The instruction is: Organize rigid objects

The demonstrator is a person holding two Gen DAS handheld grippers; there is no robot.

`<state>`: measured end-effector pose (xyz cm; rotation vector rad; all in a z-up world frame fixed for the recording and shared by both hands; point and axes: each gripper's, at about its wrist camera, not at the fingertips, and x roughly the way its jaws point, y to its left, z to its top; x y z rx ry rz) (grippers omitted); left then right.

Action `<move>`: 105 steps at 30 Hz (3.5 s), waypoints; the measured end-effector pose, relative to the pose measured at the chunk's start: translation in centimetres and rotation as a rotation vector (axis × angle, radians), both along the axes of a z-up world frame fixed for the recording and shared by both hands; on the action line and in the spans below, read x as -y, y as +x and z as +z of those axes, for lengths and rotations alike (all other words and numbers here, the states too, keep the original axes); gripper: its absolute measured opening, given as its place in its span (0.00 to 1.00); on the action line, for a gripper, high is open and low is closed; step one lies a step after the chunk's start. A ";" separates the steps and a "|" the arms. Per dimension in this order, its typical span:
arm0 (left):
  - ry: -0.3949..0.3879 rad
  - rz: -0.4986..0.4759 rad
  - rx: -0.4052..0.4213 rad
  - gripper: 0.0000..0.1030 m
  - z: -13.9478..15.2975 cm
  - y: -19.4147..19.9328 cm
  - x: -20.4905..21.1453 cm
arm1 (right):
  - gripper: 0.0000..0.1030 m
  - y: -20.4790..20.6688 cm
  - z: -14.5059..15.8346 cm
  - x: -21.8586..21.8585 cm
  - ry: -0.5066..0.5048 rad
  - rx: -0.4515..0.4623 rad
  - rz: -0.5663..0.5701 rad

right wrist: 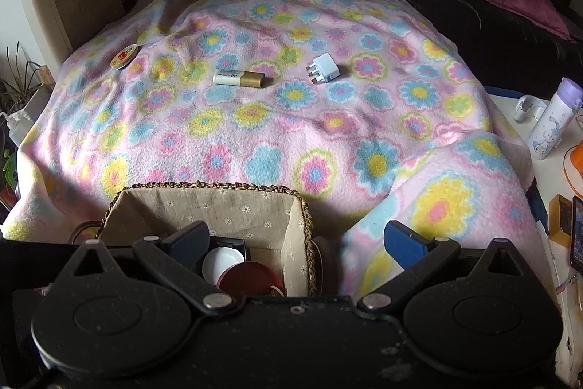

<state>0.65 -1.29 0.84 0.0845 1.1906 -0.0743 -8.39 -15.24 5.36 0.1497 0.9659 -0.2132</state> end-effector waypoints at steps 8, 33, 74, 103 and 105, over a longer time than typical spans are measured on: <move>0.033 0.008 0.010 0.90 0.0 -0.2 0.1 | 1.00 0.0 -0.1 -0.3 -0.015 -0.007 0.014; 0.030 0.025 0.023 0.89 0.3 -0.1 -0.3 | 1.00 0.5 -0.6 0.1 0.024 -0.045 -0.014; 0.001 0.017 0.136 0.89 3.4 3.8 -0.5 | 1.00 5.9 -0.4 1.6 0.105 -0.108 0.028; 0.014 -0.233 0.164 0.89 2.2 14.5 4.5 | 0.98 17.1 -4.4 7.0 0.023 -0.072 -0.025; 0.002 -0.258 0.156 0.89 1.9 16.0 5.4 | 0.98 18.5 -5.0 7.6 0.022 -0.078 -0.041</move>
